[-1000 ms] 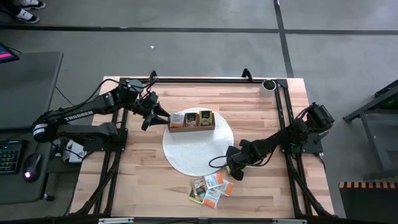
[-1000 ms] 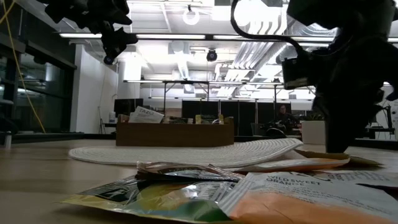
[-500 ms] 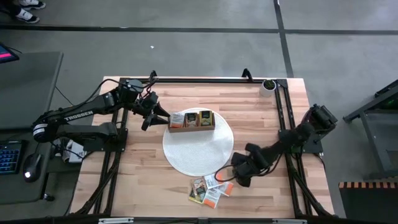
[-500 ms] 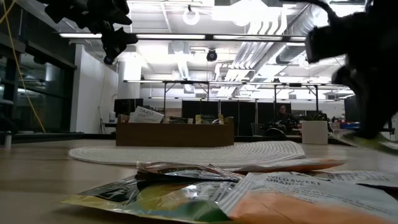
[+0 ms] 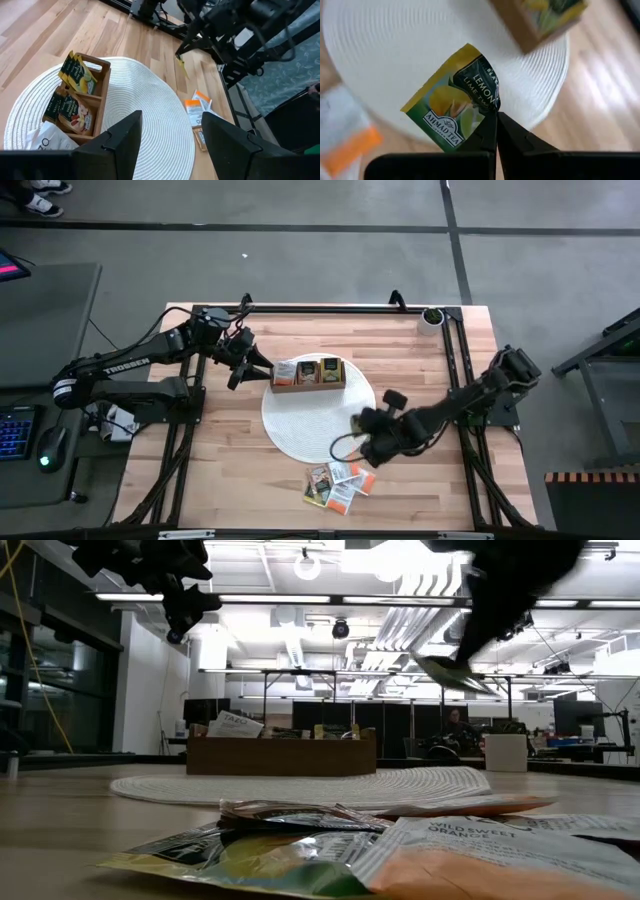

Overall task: Pick & Place Tea
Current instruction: Put the yellow tea bag into the right section of the wooden organizer

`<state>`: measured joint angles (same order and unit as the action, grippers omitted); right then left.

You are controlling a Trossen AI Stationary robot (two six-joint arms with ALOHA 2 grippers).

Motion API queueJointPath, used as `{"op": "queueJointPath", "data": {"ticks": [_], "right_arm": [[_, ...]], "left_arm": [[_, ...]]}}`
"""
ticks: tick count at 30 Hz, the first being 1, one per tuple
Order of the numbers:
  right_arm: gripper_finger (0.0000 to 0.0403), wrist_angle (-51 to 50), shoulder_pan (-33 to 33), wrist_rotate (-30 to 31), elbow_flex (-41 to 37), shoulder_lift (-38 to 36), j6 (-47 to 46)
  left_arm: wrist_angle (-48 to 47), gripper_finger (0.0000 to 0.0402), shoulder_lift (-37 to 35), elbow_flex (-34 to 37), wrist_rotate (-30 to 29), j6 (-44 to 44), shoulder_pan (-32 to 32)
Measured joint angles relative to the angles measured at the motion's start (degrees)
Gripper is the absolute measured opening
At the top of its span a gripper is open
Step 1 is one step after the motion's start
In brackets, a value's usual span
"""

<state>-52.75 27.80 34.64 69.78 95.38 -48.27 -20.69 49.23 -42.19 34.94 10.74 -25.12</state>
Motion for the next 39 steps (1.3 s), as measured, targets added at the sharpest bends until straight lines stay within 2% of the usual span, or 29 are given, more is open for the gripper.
{"op": "queueJointPath", "data": {"ticks": [10,18,24,29,39], "right_arm": [[0.0,1.7,-10.0,9.7,6.6,-0.1,14.9],[0.0,11.1,-18.0,11.7,6.8,-0.1,27.3],[0.0,18.9,-22.1,10.6,6.5,0.5,33.2],[0.0,24.2,-25.3,8.2,6.2,4.6,35.4],[0.0,27.0,-28.6,3.8,6.1,11.0,34.9]], "left_arm": [[0.0,0.0204,0.0,0.0,0.0,0.0,0.0],[0.0,0.0204,0.0,0.0,-0.1,0.0,0.0],[0.0,0.0204,0.0,0.0,-0.1,-0.2,0.0],[0.0,0.0204,0.0,0.0,-0.1,-0.2,0.0],[-0.5,0.0204,0.0,0.0,0.1,-0.2,0.0]]}}
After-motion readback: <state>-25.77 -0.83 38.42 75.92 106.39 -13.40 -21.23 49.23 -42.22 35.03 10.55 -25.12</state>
